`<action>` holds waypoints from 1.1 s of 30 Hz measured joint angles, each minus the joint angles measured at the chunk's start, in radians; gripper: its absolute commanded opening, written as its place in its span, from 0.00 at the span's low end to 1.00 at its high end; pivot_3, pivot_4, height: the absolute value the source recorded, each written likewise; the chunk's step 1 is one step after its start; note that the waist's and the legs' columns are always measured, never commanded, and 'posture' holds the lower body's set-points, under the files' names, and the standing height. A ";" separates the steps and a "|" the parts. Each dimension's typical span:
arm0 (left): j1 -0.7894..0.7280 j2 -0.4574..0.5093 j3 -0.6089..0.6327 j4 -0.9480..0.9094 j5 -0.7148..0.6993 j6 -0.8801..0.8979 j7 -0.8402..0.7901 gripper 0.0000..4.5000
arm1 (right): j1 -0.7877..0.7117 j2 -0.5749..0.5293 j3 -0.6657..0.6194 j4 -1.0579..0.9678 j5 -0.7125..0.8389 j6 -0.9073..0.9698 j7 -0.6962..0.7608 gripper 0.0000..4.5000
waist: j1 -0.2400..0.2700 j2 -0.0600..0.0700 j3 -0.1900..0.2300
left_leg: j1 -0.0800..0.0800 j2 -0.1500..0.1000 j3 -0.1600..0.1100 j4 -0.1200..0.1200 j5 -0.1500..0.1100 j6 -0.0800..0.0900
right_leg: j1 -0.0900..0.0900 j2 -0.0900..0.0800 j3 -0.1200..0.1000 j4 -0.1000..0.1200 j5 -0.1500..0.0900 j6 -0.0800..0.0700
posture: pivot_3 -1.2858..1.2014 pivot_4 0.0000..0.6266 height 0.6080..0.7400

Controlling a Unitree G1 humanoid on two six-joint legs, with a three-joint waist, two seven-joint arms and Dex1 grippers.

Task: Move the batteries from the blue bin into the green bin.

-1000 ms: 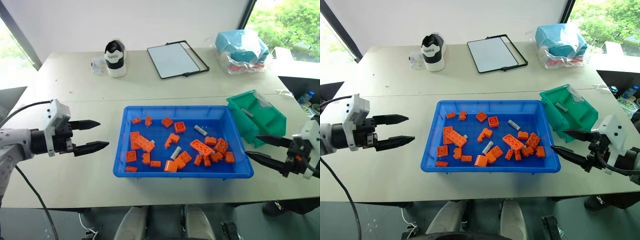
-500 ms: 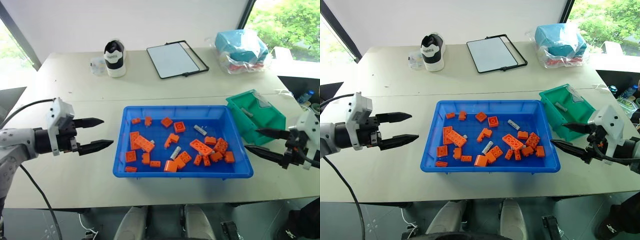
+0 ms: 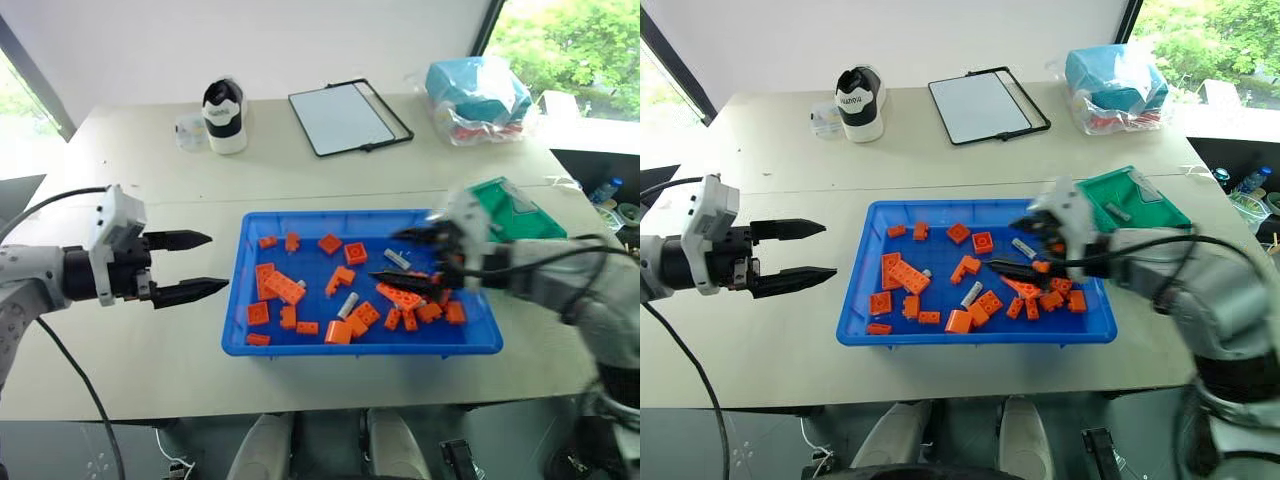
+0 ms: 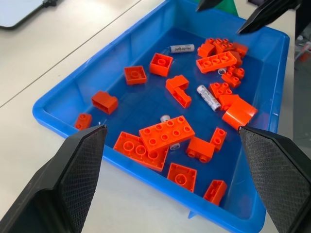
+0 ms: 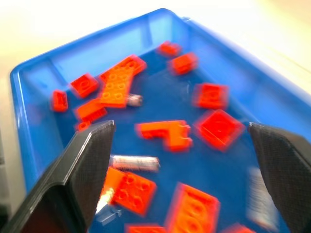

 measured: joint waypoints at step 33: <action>0.038 0.012 0.049 -0.017 -0.027 0.022 0.007 1.00 | -0.167 0.367 0.363 0.382 -0.382 -0.130 0.013 0.27 | -0.022 -0.002 -0.001 | -0.003 0.000 -0.001 0.001 0.005 -0.007 | -0.010 0.007 0.000 0.011 0.009 0.000 | 0.52 0.24 0.93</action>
